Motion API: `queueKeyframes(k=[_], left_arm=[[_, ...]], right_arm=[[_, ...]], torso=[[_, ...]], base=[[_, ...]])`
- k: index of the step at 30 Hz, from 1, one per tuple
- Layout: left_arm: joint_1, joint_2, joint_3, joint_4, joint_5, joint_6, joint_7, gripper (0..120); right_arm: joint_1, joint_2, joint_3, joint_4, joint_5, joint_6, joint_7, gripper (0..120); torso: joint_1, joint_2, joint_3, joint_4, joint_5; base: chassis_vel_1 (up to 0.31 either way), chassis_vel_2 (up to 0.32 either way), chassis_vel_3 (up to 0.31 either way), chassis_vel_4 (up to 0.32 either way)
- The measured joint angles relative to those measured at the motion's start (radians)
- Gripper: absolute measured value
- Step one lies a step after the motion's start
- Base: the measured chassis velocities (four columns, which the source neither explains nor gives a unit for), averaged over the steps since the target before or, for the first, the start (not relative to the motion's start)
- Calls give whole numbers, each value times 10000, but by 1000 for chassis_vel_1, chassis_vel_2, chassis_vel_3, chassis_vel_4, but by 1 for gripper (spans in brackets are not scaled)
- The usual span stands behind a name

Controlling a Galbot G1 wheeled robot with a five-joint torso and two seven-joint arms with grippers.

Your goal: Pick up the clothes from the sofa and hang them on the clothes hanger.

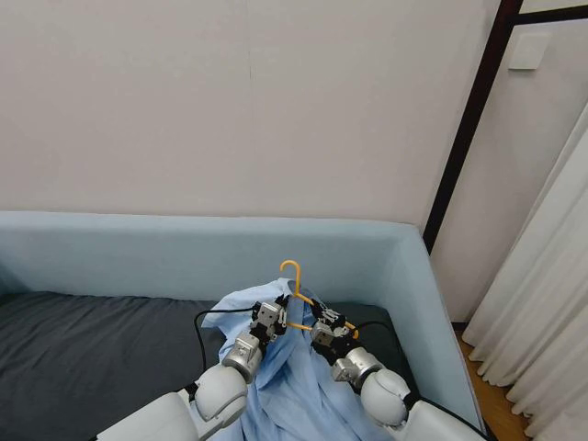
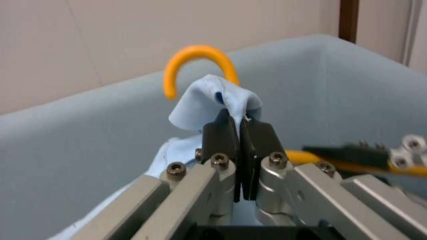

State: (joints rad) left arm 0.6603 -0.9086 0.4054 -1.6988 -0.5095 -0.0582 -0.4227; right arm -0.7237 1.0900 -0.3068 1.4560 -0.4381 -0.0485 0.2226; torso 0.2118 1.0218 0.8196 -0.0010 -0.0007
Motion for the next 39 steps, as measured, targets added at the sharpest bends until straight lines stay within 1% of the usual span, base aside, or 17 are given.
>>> queueKeyframes(k=[4, 8, 12, 18, 19, 20, 22, 25, 27, 29, 30, 33, 34, 35, 37, 38, 39], left_arm=[[37, 285, -173, -208, -109, -18, 152, 0], [767, 713, -179, -525, 197, -154, 452, 0], [1231, 648, -269, -502, 606, -304, 456, 0], [1271, 472, -293, -409, 681, -194, 359, 1], [1302, 471, -297, -493, 661, -39, 350, 6], [1302, 471, -297, -493, 661, -39, 350, 6], [1472, 539, -345, -759, 659, 256, 328, 15], [2172, 889, -695, -1265, 1099, 396, 374, 27], [2555, 1081, -979, -1485, 1338, 363, 474, 31], [3474, 1490, -1839, -1977, 1724, -11, 755, 43], [3474, 1490, -1839, -1977, 1724, -11, 755, 43], [5593, 2184, -3751, -2712, 2221, -1314, 1600, 55], [6100, 2412, -4218, -2965, 2116, -1649, 1808, 59], [6100, 2412, -4218, -2965, 2116, -1649, 1808, 59], [6643, 2935, -4566, -3198, 1207, -2164, 2428, 69], [6660, 3095, -4562, -3190, 802, -2284, 2694, 72], [6487, 3292, -4541, -3150, 195, -2424, 3128, 77]], right_arm=[[-7, 10, -70, 67, 310, -180, 48, 4], [7, -60, -5, 239, 706, -356, 138, 4], [-4, -207, -44, 723, 882, -584, 108, 4], [-100, -255, -48, 1070, 644, -667, 57, 4], [-117, -259, -2, 1071, 526, -612, 69, 4], [-117, -259, -2, 1071, 526, -612, 69, 4], [-164, -262, 151, 1020, 252, -417, 152, 4], [-377, -266, 565, 892, -296, 17, 270, 4], [-514, -273, 763, 877, -502, 190, 299, 4], [-784, -302, 1083, 882, -849, 456, 322, 4], [-784, -302, 1083, 882, -849, 456, 322, 4], [-1109, -385, 1404, 986, -1300, 838, 326, 4], [-1160, -410, 1420, 1061, -1357, 901, 328, 4], [-1160, -410, 1420, 1061, -1357, 901, 328, 4], [-1179, -447, 1432, 1045, -1441, 1069, 332, 4], [-1168, -449, 1434, 1016, -1464, 1115, 335, 4], [-1138, -450, 1431, 1005, -1510, 1168, 335, 4]], torso=[[1, 0, 0, -5, 3], [0, 0, 0, 4, 2], [-1, 1, -1, 2, -2], [0, 0, -1, -4, 2], [0, 0, -1, -3, 1], [0, 0, -1, -3, 1], [0, 0, -1, -3, 1], [0, 0, 0, -3, 0], [0, 0, 0, -2, 1], [0, 0, -1, -1, 0], [0, 0, -1, -1, 0], [-1, 1, -1, 0, -4], [-1, 1, -1, 10, -1], [-1, 1, -1, 10, -1], [-3, 2, -2, 7, 7], [-3, 1, -1, 6, -2], [-2, 1, -1, -3, -5]], base=[[0, 0, 0, 0], [0, 0, 0, 0], [0, 0, 0, 0], [0, 0, 0, 0], [0, 0, 0, 0], [0, 0, 0, 0], [0, 0, 0, 0], [0, 0, 0, 0], [0, 0, 0, 0], [0, 0, 0, 0], [0, 0, 0, 0], [0, 0, 0, 0], [0, 0, 0, 0], [0, 0, 0, 0], [0, 0, 0, 0], [0, 0, 0, 0], [0, 0, 0, 0]])
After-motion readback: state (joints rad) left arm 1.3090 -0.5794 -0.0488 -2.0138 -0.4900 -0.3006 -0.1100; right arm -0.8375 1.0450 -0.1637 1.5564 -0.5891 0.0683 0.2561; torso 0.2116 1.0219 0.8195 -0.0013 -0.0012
